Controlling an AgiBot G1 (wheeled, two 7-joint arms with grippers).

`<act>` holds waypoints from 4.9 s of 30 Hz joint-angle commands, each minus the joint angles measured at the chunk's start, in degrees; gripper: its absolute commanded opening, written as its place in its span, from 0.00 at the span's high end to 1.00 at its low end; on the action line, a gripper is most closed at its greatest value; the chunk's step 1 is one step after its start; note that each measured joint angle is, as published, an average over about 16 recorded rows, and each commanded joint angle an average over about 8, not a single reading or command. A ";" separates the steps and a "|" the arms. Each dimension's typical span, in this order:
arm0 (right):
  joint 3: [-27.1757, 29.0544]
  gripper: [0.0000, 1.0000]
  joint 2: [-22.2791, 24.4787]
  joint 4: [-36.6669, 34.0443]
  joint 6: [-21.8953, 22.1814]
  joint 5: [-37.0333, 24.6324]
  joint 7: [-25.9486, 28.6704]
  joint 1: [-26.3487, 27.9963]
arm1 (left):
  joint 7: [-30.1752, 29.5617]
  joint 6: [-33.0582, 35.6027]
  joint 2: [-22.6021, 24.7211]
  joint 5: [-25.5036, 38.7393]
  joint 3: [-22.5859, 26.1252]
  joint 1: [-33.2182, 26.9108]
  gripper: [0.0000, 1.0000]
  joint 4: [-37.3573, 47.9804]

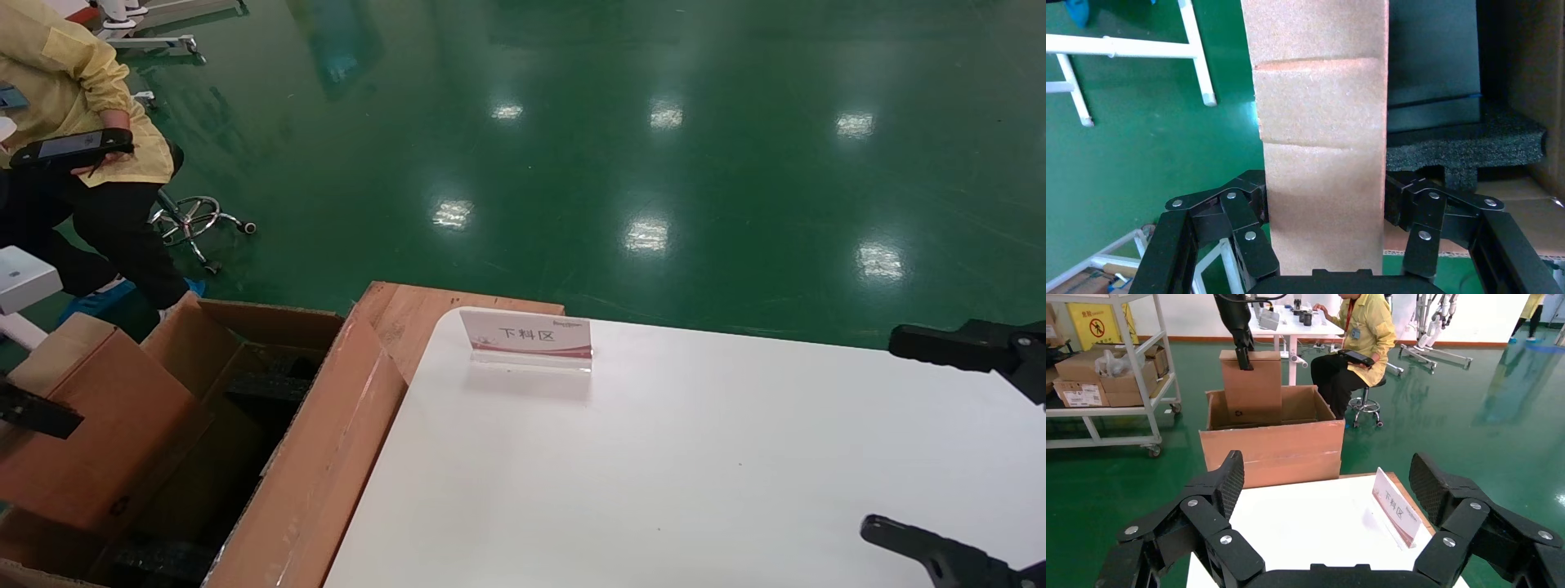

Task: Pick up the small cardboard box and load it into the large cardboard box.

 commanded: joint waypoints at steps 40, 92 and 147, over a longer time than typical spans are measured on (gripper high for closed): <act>-0.12 0.00 0.05 0.00 0.05 0.08 -0.06 0.03 | 0.26 -16.50 0.60 -0.62 2.83 12.54 1.00 6.82; -0.17 0.00 0.08 -0.02 0.10 0.14 -0.09 0.03 | 2.74 -22.21 4.79 -7.88 4.61 21.58 0.00 16.96; 0.23 0.00 -0.08 -0.01 -0.05 -0.11 0.10 -0.06 | 35.18 -15.62 18.42 -28.41 -52.63 53.27 0.00 4.31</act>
